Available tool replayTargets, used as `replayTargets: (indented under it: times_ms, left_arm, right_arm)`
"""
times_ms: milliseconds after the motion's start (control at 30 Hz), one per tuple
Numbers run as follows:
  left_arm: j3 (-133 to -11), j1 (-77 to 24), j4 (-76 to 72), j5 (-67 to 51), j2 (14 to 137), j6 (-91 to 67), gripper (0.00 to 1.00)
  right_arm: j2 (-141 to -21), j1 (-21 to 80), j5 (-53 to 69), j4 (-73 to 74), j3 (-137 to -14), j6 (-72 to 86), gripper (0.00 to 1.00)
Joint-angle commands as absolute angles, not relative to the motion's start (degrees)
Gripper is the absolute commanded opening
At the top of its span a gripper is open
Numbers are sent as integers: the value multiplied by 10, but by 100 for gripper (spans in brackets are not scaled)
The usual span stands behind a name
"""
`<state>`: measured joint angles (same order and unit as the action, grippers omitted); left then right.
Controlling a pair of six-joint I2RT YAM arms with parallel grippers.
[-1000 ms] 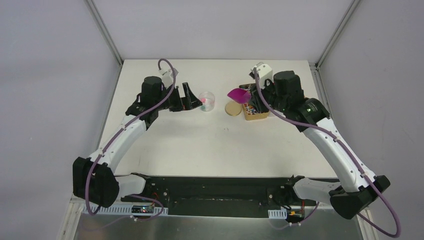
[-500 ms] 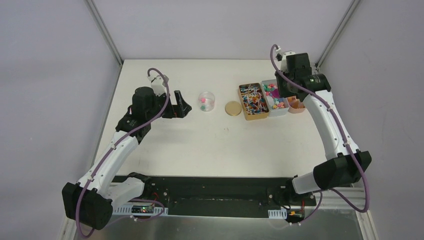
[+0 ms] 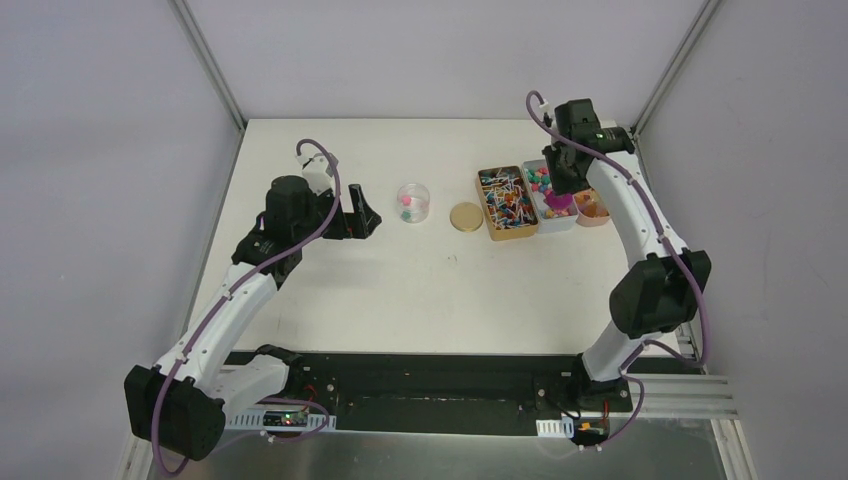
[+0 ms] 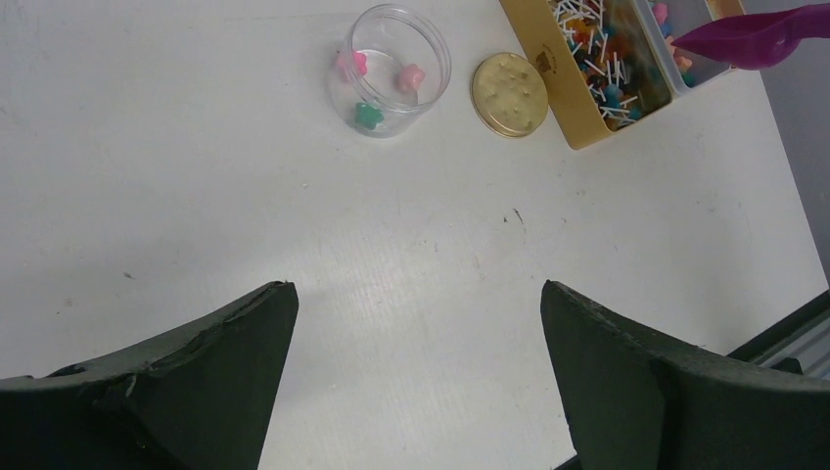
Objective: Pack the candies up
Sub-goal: Scoop the fake candies from the storage box.
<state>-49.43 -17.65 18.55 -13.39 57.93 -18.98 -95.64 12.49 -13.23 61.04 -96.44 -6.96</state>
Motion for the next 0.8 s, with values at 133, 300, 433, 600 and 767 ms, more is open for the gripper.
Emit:
replayTargets:
  times_ms: [133,300,433,600,767]
  left_arm:
    - [-497,-180,173,-117,559,-176,99]
    - [-497,-180,173,-116,559,-176,99]
    - [-497,-180,174,-114,558,-176,99]
    - [-497,-181,174,-115,558,-176,99]
    - [-497,-180,174,-114,558,-176,99]
  right_arm:
    - [-1009,121,-138,626,-1013,-69,0]
    - [-1040,121,-130,621,-1010,-71,0]
    - [-1041,121,-125,593,-975,-69,0]
    - [-1027,122,-113,556,-920,-59,0]
    - [-1014,120,-114,532,-879,-56,0]
